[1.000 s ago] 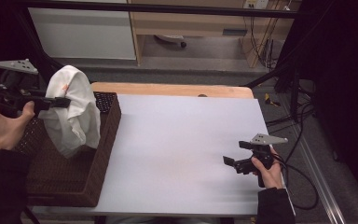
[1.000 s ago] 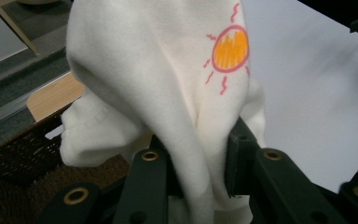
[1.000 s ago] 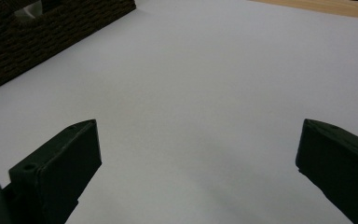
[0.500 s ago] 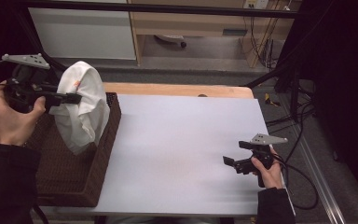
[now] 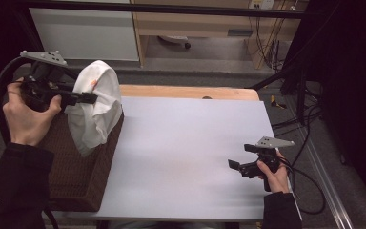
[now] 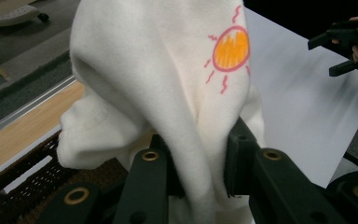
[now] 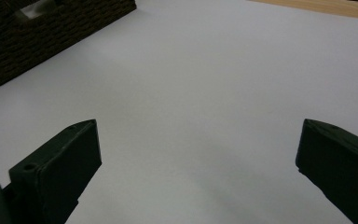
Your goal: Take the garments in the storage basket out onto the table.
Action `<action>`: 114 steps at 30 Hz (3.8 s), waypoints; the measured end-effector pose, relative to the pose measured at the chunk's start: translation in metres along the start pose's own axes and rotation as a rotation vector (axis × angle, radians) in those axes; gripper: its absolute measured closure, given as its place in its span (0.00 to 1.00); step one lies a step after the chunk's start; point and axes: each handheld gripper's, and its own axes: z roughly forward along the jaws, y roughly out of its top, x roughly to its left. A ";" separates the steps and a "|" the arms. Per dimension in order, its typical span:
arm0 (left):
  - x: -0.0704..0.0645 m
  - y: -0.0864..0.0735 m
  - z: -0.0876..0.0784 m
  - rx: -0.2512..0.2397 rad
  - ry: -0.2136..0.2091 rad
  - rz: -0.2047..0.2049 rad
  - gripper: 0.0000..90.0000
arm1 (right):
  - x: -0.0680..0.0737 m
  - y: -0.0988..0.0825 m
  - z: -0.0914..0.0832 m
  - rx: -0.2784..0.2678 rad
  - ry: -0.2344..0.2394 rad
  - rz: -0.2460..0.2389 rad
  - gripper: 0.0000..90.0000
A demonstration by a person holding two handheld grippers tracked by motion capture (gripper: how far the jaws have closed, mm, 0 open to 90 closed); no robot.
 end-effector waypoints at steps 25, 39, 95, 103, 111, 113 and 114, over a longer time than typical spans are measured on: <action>-0.029 0.034 0.033 -0.018 -0.078 0.046 0.82 | 0.000 0.000 0.000 -0.003 0.002 0.002 0.01; -0.046 0.052 0.057 -0.006 -0.113 0.080 0.82 | 0.000 0.000 -0.001 -0.005 0.004 0.003 0.01; -0.089 0.002 0.204 0.122 -0.201 0.068 0.79 | 0.000 0.000 0.000 0.000 0.008 -0.003 0.01; -0.086 -0.017 0.225 0.148 -0.200 0.038 0.76 | 0.000 0.000 0.000 -0.004 0.006 -0.005 0.01; -0.088 -0.027 0.233 0.197 -0.182 0.022 0.55 | 0.000 0.000 0.000 -0.003 0.009 -0.002 0.01; -0.088 -0.028 0.234 0.207 -0.173 0.013 0.48 | 0.000 0.000 0.000 -0.001 0.009 -0.002 0.01; -0.088 -0.029 0.233 0.216 -0.160 0.006 0.46 | 0.000 0.000 0.000 -0.001 0.009 -0.002 0.01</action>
